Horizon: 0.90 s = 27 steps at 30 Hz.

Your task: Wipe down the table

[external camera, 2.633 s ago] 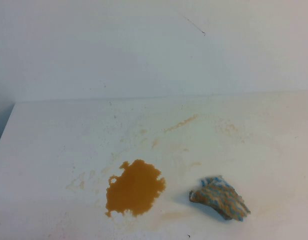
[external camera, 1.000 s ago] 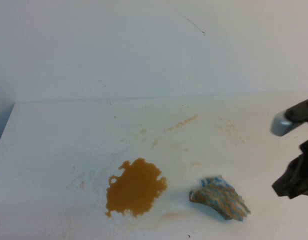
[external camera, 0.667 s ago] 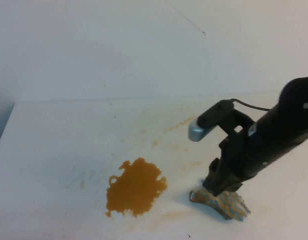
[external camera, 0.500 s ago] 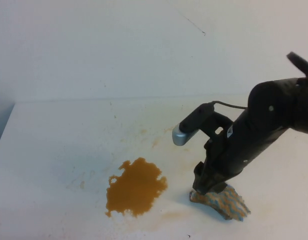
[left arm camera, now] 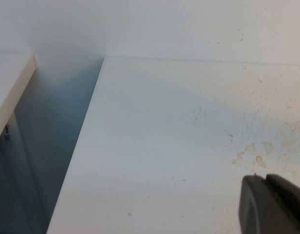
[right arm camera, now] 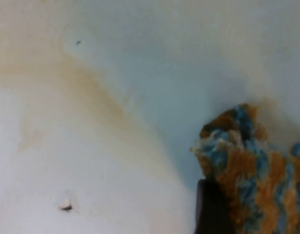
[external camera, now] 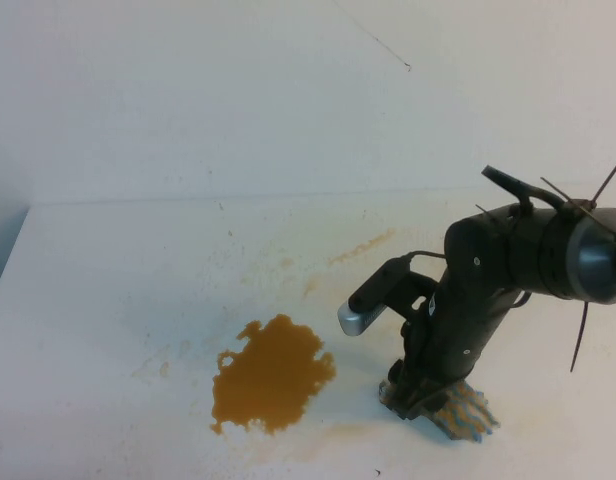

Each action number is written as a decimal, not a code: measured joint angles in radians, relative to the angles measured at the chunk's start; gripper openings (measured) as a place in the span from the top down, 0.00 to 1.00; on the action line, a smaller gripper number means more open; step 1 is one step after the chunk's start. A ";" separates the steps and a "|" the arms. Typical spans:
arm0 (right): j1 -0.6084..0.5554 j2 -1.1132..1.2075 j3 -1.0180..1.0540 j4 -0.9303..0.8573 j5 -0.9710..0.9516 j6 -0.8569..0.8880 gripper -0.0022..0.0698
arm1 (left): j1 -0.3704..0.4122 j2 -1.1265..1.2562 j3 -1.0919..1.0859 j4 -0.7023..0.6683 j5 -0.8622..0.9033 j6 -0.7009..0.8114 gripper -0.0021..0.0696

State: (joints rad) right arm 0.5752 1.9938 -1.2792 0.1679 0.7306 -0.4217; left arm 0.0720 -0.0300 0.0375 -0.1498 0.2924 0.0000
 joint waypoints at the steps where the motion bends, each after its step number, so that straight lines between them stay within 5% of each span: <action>1: 0.000 0.009 0.000 0.000 -0.009 0.004 0.45 | 0.000 0.000 0.000 0.000 0.000 0.000 0.97; 7: 0.000 0.021 -0.010 -0.002 -0.031 0.014 0.83 | 0.000 0.000 0.000 0.000 0.000 0.000 0.97; 9: 0.000 0.027 -0.031 0.010 -0.023 0.014 0.89 | 0.000 0.000 0.000 0.000 0.000 0.000 0.97; 14: 0.019 0.042 -0.132 0.090 0.017 -0.048 0.92 | 0.000 0.000 0.000 0.000 0.000 0.000 0.97; 27: 0.179 0.139 -0.334 0.644 -0.060 -0.440 0.92 | 0.000 0.000 0.000 0.000 0.000 0.000 0.97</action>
State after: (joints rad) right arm 0.7538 2.1329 -1.6129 0.8122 0.6702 -0.8621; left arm 0.0720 -0.0300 0.0375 -0.1498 0.2924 0.0000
